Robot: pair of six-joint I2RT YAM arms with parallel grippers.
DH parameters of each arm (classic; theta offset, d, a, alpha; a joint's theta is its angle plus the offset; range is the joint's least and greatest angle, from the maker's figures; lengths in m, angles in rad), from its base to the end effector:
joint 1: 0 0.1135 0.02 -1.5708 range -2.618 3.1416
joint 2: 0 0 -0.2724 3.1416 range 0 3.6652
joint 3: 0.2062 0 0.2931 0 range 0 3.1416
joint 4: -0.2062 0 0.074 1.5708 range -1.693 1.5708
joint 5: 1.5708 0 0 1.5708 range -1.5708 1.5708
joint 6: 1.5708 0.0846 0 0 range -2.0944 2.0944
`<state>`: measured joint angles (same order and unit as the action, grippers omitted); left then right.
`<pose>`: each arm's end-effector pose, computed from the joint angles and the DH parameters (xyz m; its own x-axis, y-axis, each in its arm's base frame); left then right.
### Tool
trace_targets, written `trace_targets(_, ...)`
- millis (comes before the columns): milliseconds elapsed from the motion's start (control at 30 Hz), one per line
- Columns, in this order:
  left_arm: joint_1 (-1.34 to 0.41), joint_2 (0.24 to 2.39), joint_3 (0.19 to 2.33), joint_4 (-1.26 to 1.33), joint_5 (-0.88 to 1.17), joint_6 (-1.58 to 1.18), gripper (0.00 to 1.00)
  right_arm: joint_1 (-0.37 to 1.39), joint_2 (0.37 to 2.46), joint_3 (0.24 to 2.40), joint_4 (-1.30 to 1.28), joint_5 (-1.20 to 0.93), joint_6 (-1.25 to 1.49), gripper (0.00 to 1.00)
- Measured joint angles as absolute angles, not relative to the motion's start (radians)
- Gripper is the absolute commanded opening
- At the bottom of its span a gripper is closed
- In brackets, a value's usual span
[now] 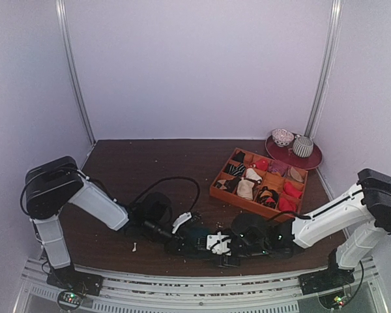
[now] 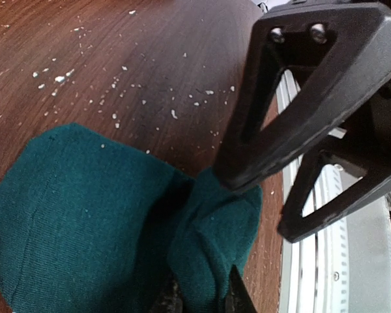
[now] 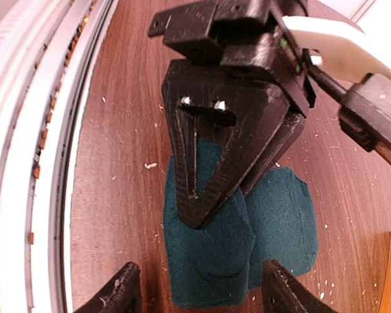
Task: Roll the socks
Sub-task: Roll a pair of socks at the center of the board.
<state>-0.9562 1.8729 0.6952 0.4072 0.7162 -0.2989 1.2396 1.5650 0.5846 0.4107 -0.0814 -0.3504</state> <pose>0.1652 -0.3305 0.0356 -0.6453 0.5291 -0.5511 0.7303 0.2154 -0.6483 0.1110 0.3439 0.0956 0.1664 -0.5681 -0.8060 -0.9664 0.0685 -0.2479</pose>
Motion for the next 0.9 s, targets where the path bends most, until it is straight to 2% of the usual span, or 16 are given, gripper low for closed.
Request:
trace_targets(100, -0.953, 1.874, 0.696, 0.402, 0.724, -0.299, 0.00, 1.244, 1.614, 0.610, 0.405, -0.070, -0.371, 0.55)
trace_targets(200, -0.950, 1.874, 0.696, 0.395, 0.738, -0.300, 0.00, 1.248, 1.653, 0.616, 0.406, -0.057, -0.371, 0.42)
trace_targets(267, -0.948, 1.876, 0.696, 0.393, 0.748, -0.301, 0.06, 1.250, 1.673, 0.619, 0.408, -0.044, -0.363, 0.34)
trace_targets(367, -0.944, 1.879, 0.696, 0.390, 0.762, -0.302, 0.19, 1.250, 1.688, 0.632, 0.405, -0.034, -0.340, 0.29)
trace_targets(400, -0.942, 1.879, 0.696, 0.389, 0.763, -0.302, 0.27, 1.250, 1.694, 0.638, 0.400, -0.034, -0.324, 0.28)
trace_targets(467, -0.942, 1.869, 0.691, 0.385, 0.753, -0.300, 0.54, 1.250, 1.701, 0.646, 0.395, -0.038, -0.297, 0.28)
trace_targets(600, -0.951, 1.747, 0.633, 0.339, 0.645, -0.280, 0.71, 1.230, 1.708, 0.654, 0.395, -0.097, -0.220, 0.28)
trace_targets(733, -0.947, 1.541, 0.511, 0.315, 0.481, -0.236, 0.72, 1.182, 1.708, 0.649, 0.400, -0.230, -0.122, 0.28)
trace_targets(900, -0.957, 1.286, 0.353, 0.469, 0.376, -0.147, 0.73, 1.084, 1.752, 0.647, 0.447, -0.453, 0.034, 0.28)
